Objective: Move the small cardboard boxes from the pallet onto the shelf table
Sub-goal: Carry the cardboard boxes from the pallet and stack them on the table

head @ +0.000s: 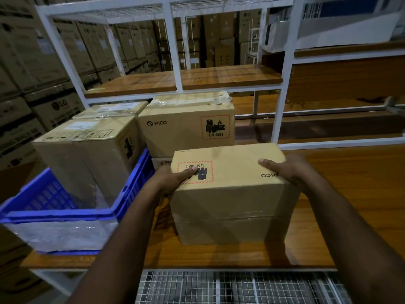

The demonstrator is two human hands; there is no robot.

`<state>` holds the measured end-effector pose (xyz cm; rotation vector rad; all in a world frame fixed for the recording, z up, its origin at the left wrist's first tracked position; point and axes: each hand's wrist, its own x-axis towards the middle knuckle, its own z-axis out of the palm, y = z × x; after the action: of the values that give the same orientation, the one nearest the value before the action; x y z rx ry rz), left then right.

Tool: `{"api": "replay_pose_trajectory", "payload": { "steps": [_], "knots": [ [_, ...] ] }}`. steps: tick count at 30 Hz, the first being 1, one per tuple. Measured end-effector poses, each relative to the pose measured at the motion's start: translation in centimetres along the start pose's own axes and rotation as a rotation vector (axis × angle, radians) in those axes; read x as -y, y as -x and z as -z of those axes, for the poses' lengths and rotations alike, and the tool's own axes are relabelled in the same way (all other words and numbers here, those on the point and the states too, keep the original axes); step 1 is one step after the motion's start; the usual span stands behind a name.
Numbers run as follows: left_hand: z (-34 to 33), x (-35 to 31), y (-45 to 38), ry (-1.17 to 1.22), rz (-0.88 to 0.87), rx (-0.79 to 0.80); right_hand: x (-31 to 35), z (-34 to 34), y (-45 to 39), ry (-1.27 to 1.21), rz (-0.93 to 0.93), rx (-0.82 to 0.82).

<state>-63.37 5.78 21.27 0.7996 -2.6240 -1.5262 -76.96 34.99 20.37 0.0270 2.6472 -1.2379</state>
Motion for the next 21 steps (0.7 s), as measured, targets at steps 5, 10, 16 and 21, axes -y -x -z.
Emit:
{"api": "replay_pose_trajectory", "payload": {
  "steps": [5, 10, 16, 21],
  "knots": [
    [-0.1, 0.2, 0.1, 0.016, -0.039, 0.033, 0.4, 0.5, 0.2, -0.028, 0.028, 0.055],
    [0.3, 0.0, -0.6, -0.014, 0.053, 0.049, 1.8, 0.9, 0.1, 0.119, -0.039, 0.062],
    [0.3, 0.1, -0.8, -0.007, 0.035, 0.062, 0.7, 0.6, -0.1, 0.046, -0.004, 0.032],
    [0.2, 0.3, 0.2, 0.043, -0.019, 0.082, -0.3, 0.0, 0.3, -0.029, 0.082, -0.021]
  ]
}}
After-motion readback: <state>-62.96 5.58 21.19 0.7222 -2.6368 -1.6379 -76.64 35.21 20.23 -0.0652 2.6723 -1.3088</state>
